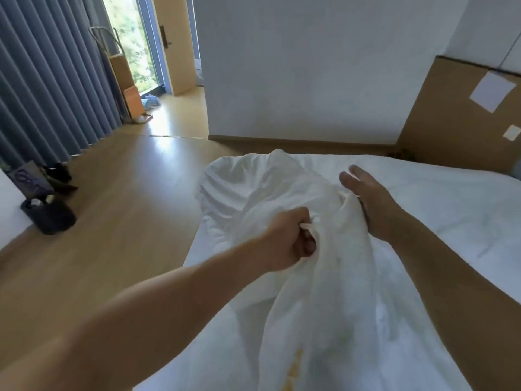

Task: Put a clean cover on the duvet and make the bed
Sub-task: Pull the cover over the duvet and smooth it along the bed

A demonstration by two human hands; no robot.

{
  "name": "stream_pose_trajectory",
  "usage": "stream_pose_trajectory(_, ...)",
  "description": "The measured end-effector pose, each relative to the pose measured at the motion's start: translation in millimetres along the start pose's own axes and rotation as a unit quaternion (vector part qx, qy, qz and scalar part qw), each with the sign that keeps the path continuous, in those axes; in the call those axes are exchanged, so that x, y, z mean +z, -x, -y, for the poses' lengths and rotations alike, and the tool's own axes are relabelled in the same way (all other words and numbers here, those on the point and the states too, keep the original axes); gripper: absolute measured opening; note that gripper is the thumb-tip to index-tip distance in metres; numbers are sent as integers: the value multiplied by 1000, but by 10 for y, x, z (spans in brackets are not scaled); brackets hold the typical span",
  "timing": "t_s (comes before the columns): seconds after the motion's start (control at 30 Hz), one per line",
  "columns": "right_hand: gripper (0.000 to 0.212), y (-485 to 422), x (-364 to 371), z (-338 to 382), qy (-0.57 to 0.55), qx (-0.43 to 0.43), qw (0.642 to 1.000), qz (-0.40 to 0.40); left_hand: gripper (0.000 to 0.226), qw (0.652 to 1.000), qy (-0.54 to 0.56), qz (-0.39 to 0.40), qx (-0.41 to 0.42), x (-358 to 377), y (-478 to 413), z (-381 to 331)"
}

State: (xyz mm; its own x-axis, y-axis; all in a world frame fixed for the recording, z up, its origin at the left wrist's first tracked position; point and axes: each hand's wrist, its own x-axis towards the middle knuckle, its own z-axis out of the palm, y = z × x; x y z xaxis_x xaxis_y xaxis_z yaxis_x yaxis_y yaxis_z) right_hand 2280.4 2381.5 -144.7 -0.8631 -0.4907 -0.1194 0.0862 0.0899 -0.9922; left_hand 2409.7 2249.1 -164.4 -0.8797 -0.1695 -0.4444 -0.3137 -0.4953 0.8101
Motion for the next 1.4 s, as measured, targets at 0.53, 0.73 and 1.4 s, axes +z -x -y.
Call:
stream_pose_trajectory(0.53,36,-163,-573,-14,47,-56,997,-24,27,990,4,-121,77,735,91,-18)
stream_pose_trajectory(0.73,40,177,-740,-272,133,-77,988,-12,34,987,-84,-98,98,619,142,123)
stream_pose_trajectory(1.4,69,-223,-68,-610,607,-145,702,344,29,902,-336,-272,-9,-57,353,1297)
